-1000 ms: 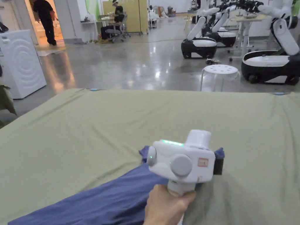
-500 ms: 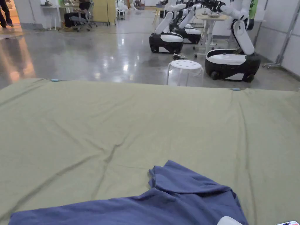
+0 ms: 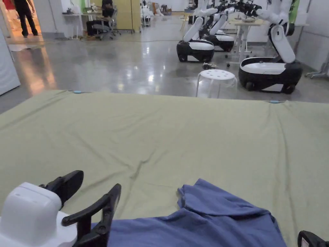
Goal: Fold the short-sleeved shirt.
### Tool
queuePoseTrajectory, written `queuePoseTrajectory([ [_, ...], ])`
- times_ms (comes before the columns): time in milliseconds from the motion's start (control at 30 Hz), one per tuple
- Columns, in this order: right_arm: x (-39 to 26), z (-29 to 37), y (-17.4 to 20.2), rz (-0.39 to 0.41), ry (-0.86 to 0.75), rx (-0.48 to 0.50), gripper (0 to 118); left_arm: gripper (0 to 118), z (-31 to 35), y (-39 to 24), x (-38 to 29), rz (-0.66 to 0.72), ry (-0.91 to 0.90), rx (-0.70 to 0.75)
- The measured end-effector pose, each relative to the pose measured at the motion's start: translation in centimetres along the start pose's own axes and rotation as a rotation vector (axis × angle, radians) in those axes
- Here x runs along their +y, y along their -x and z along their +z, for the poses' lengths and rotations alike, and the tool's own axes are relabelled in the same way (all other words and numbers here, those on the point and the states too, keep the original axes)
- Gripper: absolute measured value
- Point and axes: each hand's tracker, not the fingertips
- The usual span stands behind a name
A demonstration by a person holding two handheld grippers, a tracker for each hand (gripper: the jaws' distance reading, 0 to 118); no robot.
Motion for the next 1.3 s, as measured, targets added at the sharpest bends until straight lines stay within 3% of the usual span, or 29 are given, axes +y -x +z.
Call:
queuePoseTrajectory([
  [67, 0.2, -0.1, 0.6, 0.018, -0.006, 0.007, 0, 45, 2.3, 1.4, -0.4, 0.01, -0.014, 0.063],
  [133, 0.2, 0.0, 1.1, 0.025, -0.014, 0.022, 0, 9, 4.0, 1.9, -0.8, 0.012, -0.015, 0.154],
  [300, 0.1, 0.4, 1.9, 0.053, -0.03, 0.003, 0, 2, 6.3, 2.6, -2.0, 0.002, 0.01, 0.223],
  [700, 0.5, 0.4, 3.0, 0.081, -0.037, 0.01, 0, 2, 5.3, 3.8, -2.3, 0.085, 0.084, 0.194],
  [933, 0.4, 0.3, 2.5, 0.071, -0.026, 0.027, 0, 5, 3.6, 7.7, -3.4, 0.244, 0.207, 0.127],
  [967, 0.3, 0.2, 2.3, 0.063, -0.024, 0.03, 0, 14, 2.9, 8.4, -3.7, 0.265, 0.22, 0.133],
  [1033, 0.3, 0.0, 2.0, 0.034, -0.02, 0.044, 0, 49, 0.7, 10.4, -4.4, 0.302, 0.314, 0.111],
  [1067, 0.2, -0.1, 1.9, 0.025, -0.017, 0.047, 0, 57, -0.5, 11.5, -4.9, 0.328, 0.363, 0.108],
  [1233, -0.6, -0.6, 1.5, 0.011, 0.013, 0.043, 0, 58, -7.2, 16.6, -8.8, 0.562, 0.562, 0.07],
  [1300, -1.0, -0.8, 1.5, 0.013, 0.03, 0.042, 0, 58, -9.4, 17.6, -10.5, 0.587, 0.608, 0.078],
])
